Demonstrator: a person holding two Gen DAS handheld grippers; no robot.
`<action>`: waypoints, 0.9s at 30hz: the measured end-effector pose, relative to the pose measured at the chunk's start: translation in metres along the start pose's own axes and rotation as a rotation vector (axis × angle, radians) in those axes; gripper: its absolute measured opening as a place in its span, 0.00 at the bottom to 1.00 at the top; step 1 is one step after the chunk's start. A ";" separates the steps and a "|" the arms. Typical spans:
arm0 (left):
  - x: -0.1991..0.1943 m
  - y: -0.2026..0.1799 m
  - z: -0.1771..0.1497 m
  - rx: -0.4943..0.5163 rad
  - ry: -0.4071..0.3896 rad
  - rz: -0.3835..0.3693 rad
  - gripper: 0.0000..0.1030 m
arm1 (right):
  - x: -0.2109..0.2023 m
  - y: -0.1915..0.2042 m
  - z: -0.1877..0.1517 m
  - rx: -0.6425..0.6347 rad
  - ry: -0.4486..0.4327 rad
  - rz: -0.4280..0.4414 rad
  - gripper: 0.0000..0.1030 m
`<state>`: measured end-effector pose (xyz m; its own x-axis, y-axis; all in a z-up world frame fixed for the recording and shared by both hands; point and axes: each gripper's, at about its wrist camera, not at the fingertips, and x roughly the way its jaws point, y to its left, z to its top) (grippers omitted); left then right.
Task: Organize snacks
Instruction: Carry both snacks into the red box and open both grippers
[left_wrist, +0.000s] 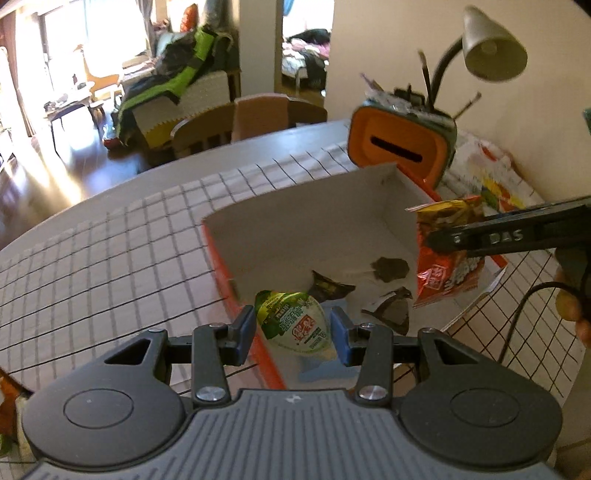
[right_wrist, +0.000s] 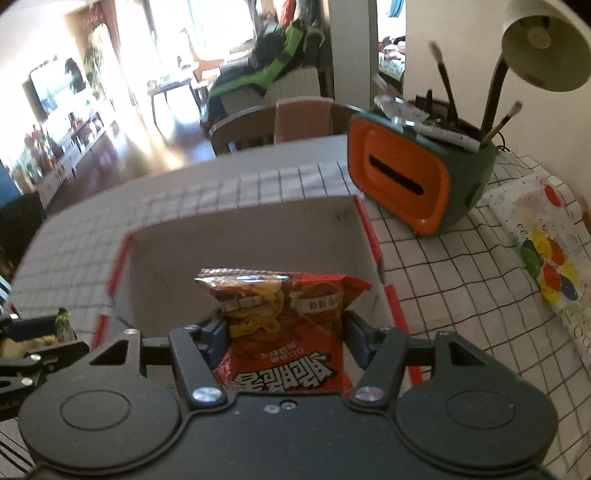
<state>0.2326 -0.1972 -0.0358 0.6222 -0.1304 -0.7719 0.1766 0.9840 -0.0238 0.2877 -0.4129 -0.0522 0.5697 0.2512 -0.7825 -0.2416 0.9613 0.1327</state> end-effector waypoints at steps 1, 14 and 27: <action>0.008 -0.004 0.002 0.003 0.015 0.000 0.42 | 0.007 -0.002 0.000 -0.011 0.013 -0.007 0.61; 0.070 -0.030 0.009 0.089 0.155 0.019 0.42 | 0.065 0.000 0.002 -0.119 0.139 0.069 0.60; 0.100 -0.035 0.011 0.137 0.251 0.042 0.43 | 0.079 -0.002 0.008 -0.071 0.174 0.116 0.56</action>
<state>0.2967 -0.2462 -0.1054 0.4256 -0.0393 -0.9040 0.2668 0.9601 0.0838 0.3395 -0.3941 -0.1100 0.3925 0.3302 -0.8584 -0.3555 0.9153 0.1895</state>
